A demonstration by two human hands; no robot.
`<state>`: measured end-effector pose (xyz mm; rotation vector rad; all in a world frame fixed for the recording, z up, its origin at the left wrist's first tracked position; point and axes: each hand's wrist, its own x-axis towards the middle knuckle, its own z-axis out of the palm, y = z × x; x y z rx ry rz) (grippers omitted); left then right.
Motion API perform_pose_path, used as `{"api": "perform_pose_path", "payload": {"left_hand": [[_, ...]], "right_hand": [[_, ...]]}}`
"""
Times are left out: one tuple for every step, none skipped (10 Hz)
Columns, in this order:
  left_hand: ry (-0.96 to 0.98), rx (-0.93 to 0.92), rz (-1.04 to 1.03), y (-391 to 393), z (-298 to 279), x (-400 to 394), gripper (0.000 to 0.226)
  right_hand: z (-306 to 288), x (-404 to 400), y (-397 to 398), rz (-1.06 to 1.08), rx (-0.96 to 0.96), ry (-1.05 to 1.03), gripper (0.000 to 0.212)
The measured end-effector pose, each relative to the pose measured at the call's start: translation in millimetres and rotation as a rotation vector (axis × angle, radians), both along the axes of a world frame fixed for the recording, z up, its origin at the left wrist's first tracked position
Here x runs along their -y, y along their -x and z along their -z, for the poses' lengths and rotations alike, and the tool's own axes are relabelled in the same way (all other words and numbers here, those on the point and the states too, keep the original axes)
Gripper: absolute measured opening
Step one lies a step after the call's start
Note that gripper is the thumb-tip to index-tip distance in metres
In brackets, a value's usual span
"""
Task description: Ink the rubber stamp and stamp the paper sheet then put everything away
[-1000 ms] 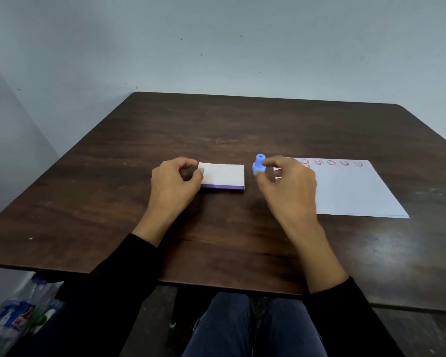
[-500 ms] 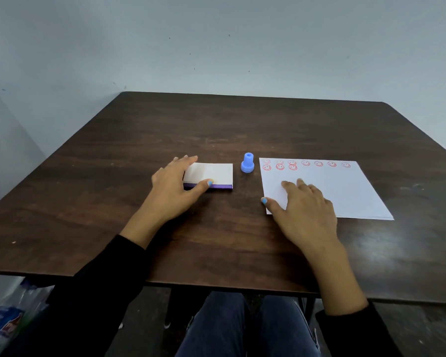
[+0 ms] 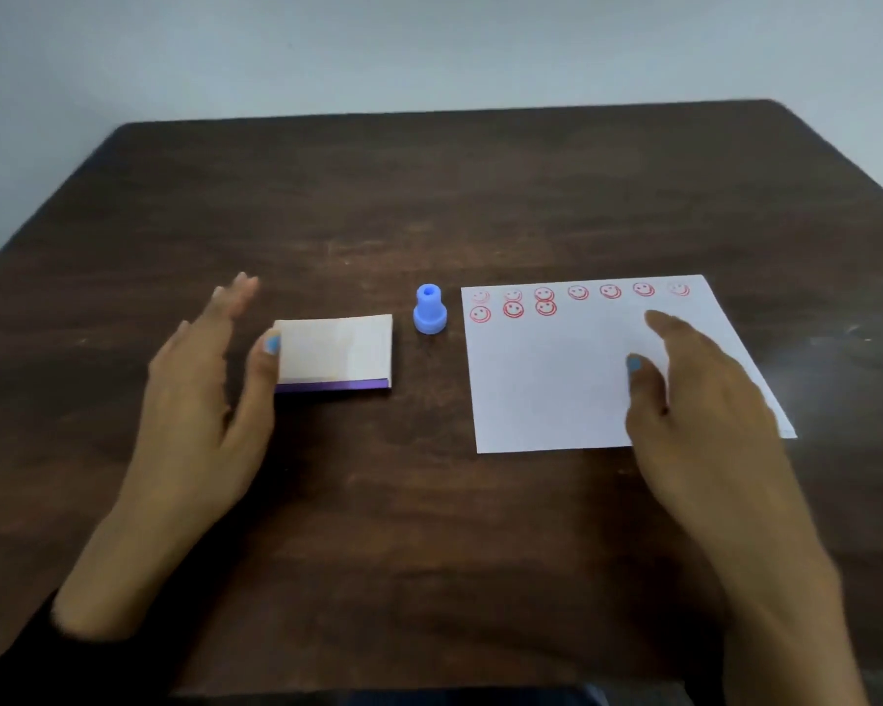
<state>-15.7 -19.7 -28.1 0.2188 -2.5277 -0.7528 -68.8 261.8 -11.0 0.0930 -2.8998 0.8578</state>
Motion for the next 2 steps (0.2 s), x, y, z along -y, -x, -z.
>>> {"api": "perform_pose_path", "payload": {"left_hand": [[0.124,0.07,-0.017,3.4,4.1,-1.2,0.051],[0.199,0.104,0.012,9.8,-3.5,-11.2,0.055]], "right_hand": [[-4.4,-11.6,13.3,0.032,-0.023,0.016,0.047],[-14.8,-7.3,30.9,0.066,-0.051,0.004,0.046]]}}
